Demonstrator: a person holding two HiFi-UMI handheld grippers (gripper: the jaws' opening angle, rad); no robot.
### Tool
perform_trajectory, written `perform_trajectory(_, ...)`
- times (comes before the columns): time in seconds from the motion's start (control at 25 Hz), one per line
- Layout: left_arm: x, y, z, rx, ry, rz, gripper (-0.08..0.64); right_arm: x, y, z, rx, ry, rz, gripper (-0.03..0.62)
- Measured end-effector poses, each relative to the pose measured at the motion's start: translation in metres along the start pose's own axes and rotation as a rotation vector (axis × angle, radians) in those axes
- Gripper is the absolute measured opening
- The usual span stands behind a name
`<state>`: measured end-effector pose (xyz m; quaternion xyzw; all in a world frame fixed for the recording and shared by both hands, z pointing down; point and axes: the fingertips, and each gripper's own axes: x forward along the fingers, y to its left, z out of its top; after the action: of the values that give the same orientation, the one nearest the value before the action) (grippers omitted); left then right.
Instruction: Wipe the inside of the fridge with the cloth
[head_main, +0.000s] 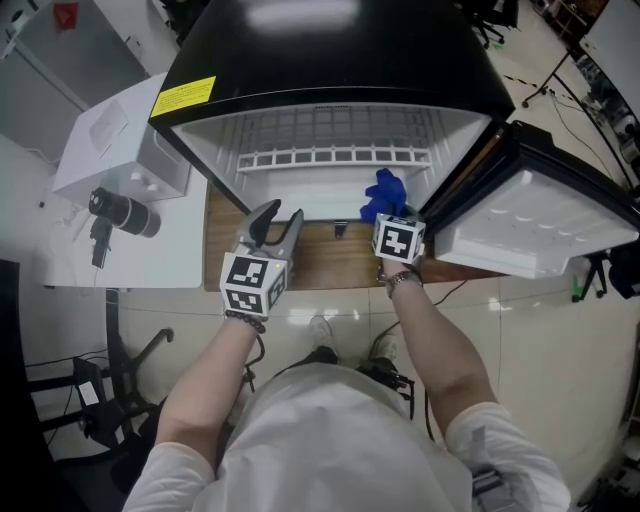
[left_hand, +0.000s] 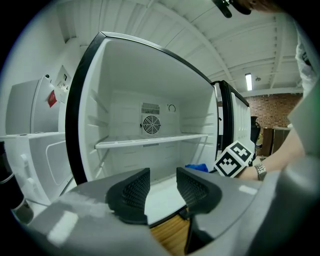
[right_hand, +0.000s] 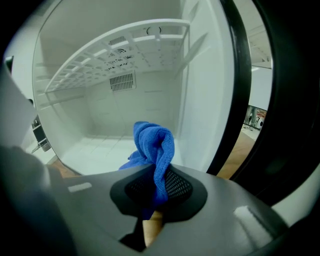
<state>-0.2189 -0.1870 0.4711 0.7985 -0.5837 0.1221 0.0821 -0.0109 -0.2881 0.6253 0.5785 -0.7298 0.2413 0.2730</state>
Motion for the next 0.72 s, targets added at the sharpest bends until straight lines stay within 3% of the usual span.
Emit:
perform_trajectory(0.32, 0.015, -0.018, 0.005, 0.009, 0.014, -0.086, 0.164, -0.042, 0.029, 0.037, -0.108, -0.169, 0.146, 0.038)
perform_trajectory(0.72, 0.038, -0.062, 0.003, 0.075, 0.077, -0.293, 0.252, -0.112, 0.063, 0.065, -0.255, -0.295, 0.371, 0.038)
